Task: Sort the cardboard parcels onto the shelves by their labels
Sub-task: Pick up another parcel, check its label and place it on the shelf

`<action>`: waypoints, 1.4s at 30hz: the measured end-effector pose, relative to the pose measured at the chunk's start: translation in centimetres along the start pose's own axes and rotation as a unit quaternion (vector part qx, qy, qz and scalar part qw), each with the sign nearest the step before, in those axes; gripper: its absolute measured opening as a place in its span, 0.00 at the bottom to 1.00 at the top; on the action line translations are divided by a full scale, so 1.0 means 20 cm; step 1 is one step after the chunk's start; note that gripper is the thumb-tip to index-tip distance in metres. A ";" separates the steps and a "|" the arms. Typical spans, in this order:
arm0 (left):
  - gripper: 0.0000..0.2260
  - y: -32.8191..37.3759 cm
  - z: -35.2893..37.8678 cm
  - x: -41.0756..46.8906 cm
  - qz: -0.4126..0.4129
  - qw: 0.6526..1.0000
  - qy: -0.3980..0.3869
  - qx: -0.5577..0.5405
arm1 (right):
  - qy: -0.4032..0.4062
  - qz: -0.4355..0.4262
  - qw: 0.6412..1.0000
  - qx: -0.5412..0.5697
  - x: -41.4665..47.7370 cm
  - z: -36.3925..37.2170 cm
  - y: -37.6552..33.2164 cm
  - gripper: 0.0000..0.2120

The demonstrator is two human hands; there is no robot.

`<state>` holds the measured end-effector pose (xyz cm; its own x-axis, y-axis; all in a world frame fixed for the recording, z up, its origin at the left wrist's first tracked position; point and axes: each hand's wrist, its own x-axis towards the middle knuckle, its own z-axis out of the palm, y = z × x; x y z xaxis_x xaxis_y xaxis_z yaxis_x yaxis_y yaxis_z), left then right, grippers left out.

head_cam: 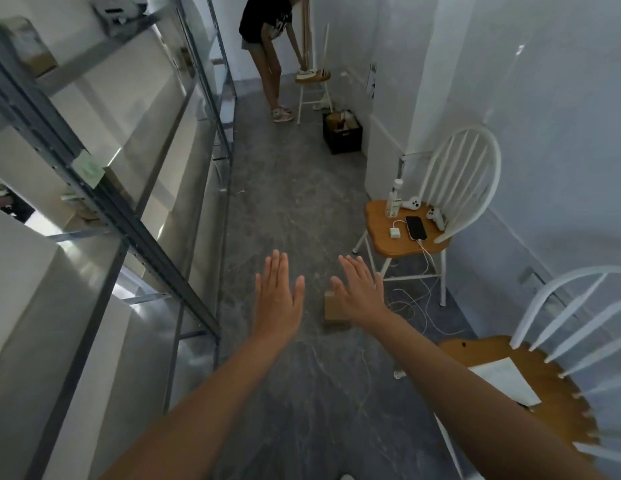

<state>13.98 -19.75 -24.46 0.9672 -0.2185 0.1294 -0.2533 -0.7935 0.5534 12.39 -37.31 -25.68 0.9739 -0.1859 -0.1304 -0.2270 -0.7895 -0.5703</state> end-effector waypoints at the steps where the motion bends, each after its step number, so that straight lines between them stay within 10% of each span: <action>1: 0.28 0.01 0.01 0.03 -0.001 1.000 -0.002 -0.002 | -0.003 0.001 1.000 0.002 0.03 -0.02 0.01 0.27; 28: 0.28 -0.40 0.12 1.34 0.013 0.998 -0.043 -0.039 | -0.018 -0.007 0.999 -0.033 1.29 -0.01 -0.38 0.26; 35: 0.41 -0.59 0.15 1.63 0.022 0.997 -0.052 -0.046 | -0.014 0.025 0.999 -0.030 1.56 0.09 -0.48 0.26; 42: 0.29 -0.66 0.20 1.72 0.027 0.994 -0.082 -0.061 | -0.030 0.047 0.998 -0.035 1.66 0.12 -0.48 0.26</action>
<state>50.58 -19.13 -30.49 0.9337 -0.3568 0.0303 -0.2907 -0.7059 0.6459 46.92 -34.42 -26.50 0.9461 -0.2281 -0.2300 -0.3156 -0.8089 -0.4961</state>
